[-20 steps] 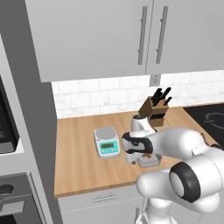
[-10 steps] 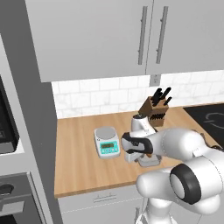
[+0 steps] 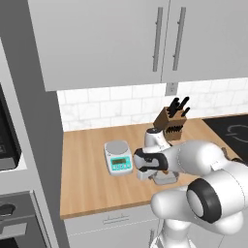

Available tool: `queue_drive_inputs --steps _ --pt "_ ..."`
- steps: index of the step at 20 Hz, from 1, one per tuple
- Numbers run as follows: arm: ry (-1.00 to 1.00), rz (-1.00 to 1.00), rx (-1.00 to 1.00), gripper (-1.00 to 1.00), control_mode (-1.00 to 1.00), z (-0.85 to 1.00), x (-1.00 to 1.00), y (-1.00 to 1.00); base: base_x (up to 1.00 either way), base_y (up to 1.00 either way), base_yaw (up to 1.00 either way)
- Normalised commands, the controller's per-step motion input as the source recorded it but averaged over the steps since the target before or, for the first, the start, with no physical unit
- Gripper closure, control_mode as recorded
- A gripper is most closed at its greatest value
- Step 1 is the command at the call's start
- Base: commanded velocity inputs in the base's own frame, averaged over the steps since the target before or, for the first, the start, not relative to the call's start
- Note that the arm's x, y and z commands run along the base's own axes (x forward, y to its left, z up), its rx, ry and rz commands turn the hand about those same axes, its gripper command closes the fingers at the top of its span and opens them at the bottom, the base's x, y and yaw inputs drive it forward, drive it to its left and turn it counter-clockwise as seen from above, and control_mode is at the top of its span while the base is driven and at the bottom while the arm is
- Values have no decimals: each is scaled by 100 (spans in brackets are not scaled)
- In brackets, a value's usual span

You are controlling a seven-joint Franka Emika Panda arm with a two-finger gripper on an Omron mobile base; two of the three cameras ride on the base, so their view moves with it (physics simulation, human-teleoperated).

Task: Take the meat container that has the chicken drumstick and place it on the second highest rack of the freezer. Then take the vegetable container that has the garlic and cucumber and place it on the highest rack of the freezer.

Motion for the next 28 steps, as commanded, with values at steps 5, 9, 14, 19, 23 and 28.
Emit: queue_drive_inputs --steps 5,9,14,19,23,28 --pt "-7 0 0 100 -100 1 -11 2 0 0 0" --pt "0 0 0 100 -100 86 -38 0 0 0 0" --pt "0 3 0 100 -100 93 -83 -4 0 0 0" --pt "-4 27 3 100 -100 45 -94 -59 0 0 0" --pt "-8 51 15 100 -100 31 -30 -82 0 0 0" --pt "-1 53 16 100 -100 46 -13 -62 0 0 0"
